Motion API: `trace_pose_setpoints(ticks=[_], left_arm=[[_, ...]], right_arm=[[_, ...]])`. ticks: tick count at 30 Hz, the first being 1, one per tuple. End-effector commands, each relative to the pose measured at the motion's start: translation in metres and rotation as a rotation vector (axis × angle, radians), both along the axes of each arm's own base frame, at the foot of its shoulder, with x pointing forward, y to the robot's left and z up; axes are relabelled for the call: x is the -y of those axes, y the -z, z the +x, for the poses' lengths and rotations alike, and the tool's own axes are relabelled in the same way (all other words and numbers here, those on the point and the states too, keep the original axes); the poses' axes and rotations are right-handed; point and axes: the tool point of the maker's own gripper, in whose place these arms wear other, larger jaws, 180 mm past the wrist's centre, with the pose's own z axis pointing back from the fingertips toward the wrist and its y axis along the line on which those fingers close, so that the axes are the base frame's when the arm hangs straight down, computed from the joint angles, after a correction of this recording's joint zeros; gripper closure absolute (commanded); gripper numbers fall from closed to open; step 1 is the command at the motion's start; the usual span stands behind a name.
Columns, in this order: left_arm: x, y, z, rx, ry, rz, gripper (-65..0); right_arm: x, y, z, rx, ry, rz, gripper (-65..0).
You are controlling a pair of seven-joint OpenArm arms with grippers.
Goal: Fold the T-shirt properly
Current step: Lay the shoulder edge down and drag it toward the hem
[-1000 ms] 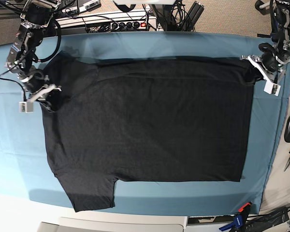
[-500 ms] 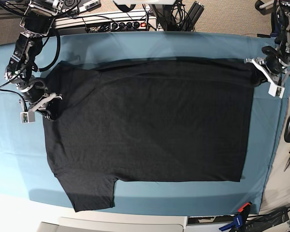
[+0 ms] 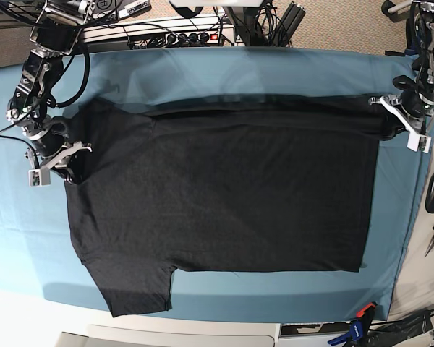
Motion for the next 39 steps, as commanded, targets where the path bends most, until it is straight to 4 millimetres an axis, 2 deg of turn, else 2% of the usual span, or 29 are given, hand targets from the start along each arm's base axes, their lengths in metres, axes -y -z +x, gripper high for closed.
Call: trace_pose_setpoints(ticks=[1,9,13,22,24,28,39], left_arm=[[-0.006,-0.016,0.012,0.056,0.003,0.019,0.0],[-0.002,-0.018,0.017,0.065,0.014,0.014,0.0],[0.011,-0.012,0.017,0.054,0.049,0.009,0.0],[0.037,-0.010,0.036,0.068,0.151,0.065,0.0],[0.036,-0.010,0.036,0.068,0.149,0.067,0.0],[0.022,-0.008,0.038,0.060,0.090,0.123,0.0],[0.017,-0.009,0.039,0.065,0.078,0.148,0.0]], right_arm=[[0.007,-0.025,0.012,0.084,0.007,-0.010,0.0],[0.006,-0.026,0.014,0.087,0.005,-0.012,0.0],[0.000,-0.022,0.015,0.073,-0.017,-0.034,0.0],[-0.006,-0.012,0.017,0.041,-0.017,-0.075,0.0],[0.001,-0.011,0.017,0.035,0.022,-0.088,0.0],[0.015,-0.009,0.018,0.024,0.101,-0.107,0.0],[0.019,-0.009,0.018,0.022,0.124,-0.107,0.0]])
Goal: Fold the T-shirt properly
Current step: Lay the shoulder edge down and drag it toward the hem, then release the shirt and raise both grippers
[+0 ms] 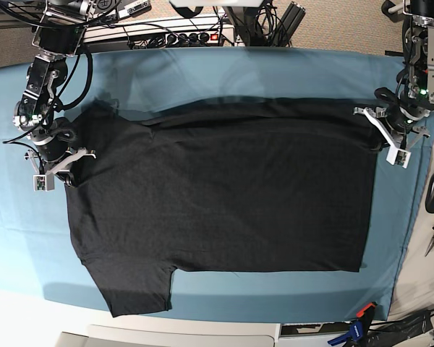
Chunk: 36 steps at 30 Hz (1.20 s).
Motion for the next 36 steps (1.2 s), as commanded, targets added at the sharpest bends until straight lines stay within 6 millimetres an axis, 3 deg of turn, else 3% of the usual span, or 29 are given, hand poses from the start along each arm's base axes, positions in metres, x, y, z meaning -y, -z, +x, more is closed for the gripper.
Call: trace_pose_setpoints(ticks=[1,7,8,10,11,12,17,20,24,27,31,36], left_arm=[[-0.005,-0.015,0.011,0.056,0.003,0.012,0.0],[-0.005,-0.016,0.012,0.058,0.004,0.012,0.0],[-0.005,-0.016,0.012,0.058,0.004,0.013,-7.7],[-0.005,-0.016,0.012,0.058,0.004,0.013,-24.1],[-0.005,-0.016,0.012,0.058,0.005,0.016,-28.7],[-0.006,-0.015,0.012,0.057,0.006,0.026,-29.7],[-0.024,-0.016,0.014,0.063,-0.070,0.087,-29.6],[-0.034,-0.020,0.014,0.070,-0.108,0.094,-29.6],[-0.051,-0.033,0.014,0.072,-0.167,0.020,-29.6],[-0.059,-0.046,0.011,0.075,-0.180,-0.064,-29.6],[-0.070,-0.057,0.003,0.098,-0.210,-0.128,-29.6],[-0.055,-0.048,-0.010,0.065,-0.152,-0.177,-29.6]], right_arm=[[0.006,-0.020,0.010,0.066,0.004,-0.017,0.0],[0.005,-0.015,0.007,0.029,-0.001,-0.019,0.0],[0.004,-0.014,0.007,0.024,-0.006,-0.020,-3.1],[0.004,-0.013,0.006,0.019,-0.009,-0.019,-26.2],[0.004,-0.013,0.007,0.021,-0.006,-0.019,-33.8],[0.005,-0.014,0.007,0.022,-0.001,-0.020,-35.5],[0.020,-0.022,0.005,0.044,0.039,-0.023,-35.4],[0.045,-0.046,-0.001,0.112,0.130,0.054,-35.4],[0.089,-0.077,-0.030,0.178,0.277,0.198,-35.4],[0.120,-0.086,-0.062,0.230,0.382,0.264,-35.5],[0.132,-0.068,-0.101,0.181,0.439,0.311,-35.5],[0.105,-0.025,-0.121,0.115,0.460,0.448,-35.5]])
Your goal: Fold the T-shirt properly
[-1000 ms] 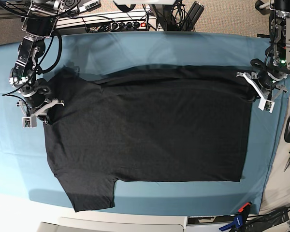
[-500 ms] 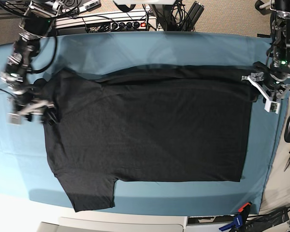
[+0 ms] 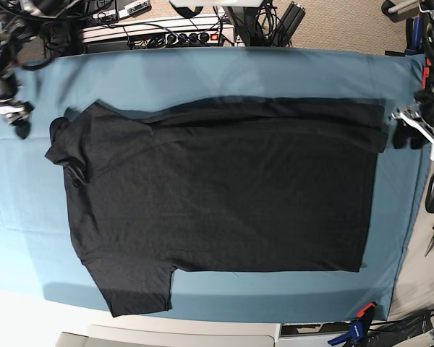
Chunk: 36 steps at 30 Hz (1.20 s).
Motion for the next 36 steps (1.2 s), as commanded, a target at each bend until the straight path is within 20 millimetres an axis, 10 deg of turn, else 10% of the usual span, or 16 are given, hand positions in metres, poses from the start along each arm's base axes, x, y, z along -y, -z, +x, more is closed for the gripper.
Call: trace_pose_setpoints(ticks=[1,14,24,26,29,36], left_arm=[[-0.003,-0.014,0.007,0.046,0.012,0.008,-29.6],[-0.002,-0.013,0.006,0.040,0.012,0.006,-29.6],[-0.002,-0.013,0.006,0.038,0.012,0.007,-29.6],[-0.002,-0.012,0.005,0.035,0.012,0.006,-28.6],[0.000,-0.010,0.003,0.023,0.009,-0.012,-28.3],[-0.008,0.014,-0.007,-0.059,-0.103,-0.105,-28.3]], right_arm=[[0.000,-0.011,0.005,0.056,0.001,0.005,-35.5],[-0.081,0.018,0.043,0.071,-0.134,0.145,-35.5],[-0.086,0.020,0.044,0.076,-0.133,0.150,-35.0],[-0.086,0.022,0.043,0.070,-0.132,0.146,-28.2],[-0.086,0.023,0.042,0.062,-0.144,0.131,-0.4],[-0.087,0.023,0.042,0.053,-0.172,0.096,0.0]])
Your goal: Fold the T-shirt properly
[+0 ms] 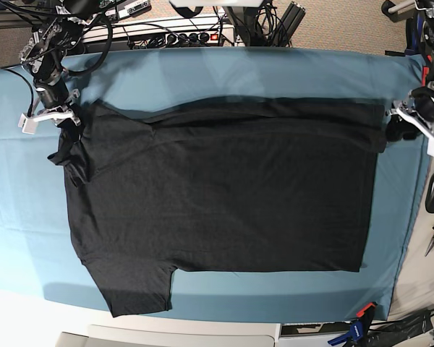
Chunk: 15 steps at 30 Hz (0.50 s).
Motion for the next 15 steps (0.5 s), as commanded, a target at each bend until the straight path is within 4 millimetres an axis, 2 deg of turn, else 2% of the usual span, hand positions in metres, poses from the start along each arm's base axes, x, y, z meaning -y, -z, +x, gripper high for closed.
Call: trace_pose_setpoints(ticks=[1,7,15], left_arm=[[-0.006,-0.005,0.004,0.015,-0.020,-0.026,-28.3],[-0.005,0.030,-0.011,-0.066,-0.088,-0.228,-28.3],[0.008,0.035,-0.013,-0.066,-0.090,-0.323,-28.3]], right_arm=[[0.007,-0.016,0.008,0.055,0.001,-0.028,0.0],[0.008,-0.015,0.007,0.047,0.000,-0.037,0.0],[0.008,-0.015,0.007,0.042,-0.001,-0.040,0.0]])
